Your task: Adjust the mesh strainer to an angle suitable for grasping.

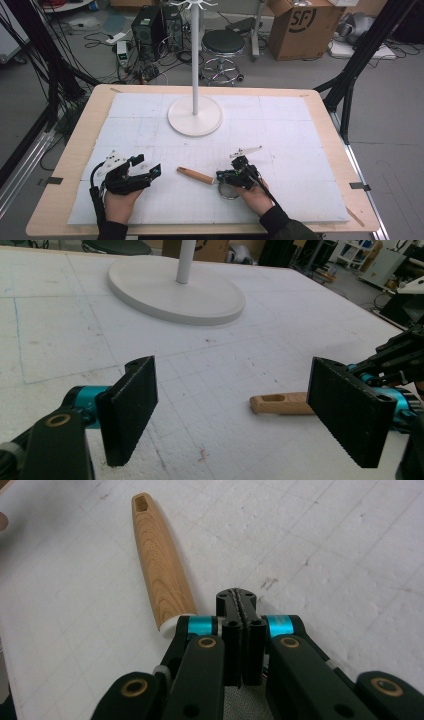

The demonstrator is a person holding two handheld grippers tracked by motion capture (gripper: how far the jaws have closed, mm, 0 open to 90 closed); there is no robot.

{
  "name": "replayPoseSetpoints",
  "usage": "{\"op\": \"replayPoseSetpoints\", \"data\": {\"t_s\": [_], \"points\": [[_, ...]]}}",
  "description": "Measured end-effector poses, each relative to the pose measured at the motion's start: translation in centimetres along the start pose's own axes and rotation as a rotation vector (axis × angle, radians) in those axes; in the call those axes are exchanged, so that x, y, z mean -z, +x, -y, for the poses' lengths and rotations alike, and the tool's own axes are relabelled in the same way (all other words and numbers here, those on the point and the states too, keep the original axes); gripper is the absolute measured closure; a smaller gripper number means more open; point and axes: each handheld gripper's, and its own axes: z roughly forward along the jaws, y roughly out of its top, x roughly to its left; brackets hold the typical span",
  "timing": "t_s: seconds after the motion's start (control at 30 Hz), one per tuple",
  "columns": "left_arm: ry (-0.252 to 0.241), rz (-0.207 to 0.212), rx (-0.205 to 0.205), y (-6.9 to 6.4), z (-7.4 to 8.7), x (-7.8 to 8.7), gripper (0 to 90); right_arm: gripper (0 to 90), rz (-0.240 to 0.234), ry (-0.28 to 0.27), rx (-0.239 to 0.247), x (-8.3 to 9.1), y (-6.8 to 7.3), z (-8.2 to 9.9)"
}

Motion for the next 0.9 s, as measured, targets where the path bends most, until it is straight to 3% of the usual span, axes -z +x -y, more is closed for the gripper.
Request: {"op": "replayPoseSetpoints", "data": {"t_s": [0.27, 0.37, 0.6, 0.7, 0.9], "points": [[0.002, -0.002, -0.001, 0.0, 0.0, 0.0, 21.0, 90.0, -0.001, 0.012, -0.014, 0.4, -0.1, 0.2], [0.003, -0.002, -0.001, 0.0, 0.0, 0.0, 21.0, 90.0, -0.004, -0.013, -0.007, 0.6, 0.2, 0.1], [0.003, -0.002, -0.003, 0.0, 0.0, -0.1, 21.1, 90.0, -0.088, -0.055, -0.020, 0.8, 1.9, -0.7], [0.001, -0.002, -0.003, 0.0, 0.0, -0.1, 21.1, 89.9, -0.136, -0.035, -0.005, -0.2, 3.4, -0.6], [0.000, -0.001, -0.003, 0.0, 0.0, -0.1, 21.2, 89.9, -0.158, 0.006, 0.002, -1.7, 4.6, -0.5]]}}
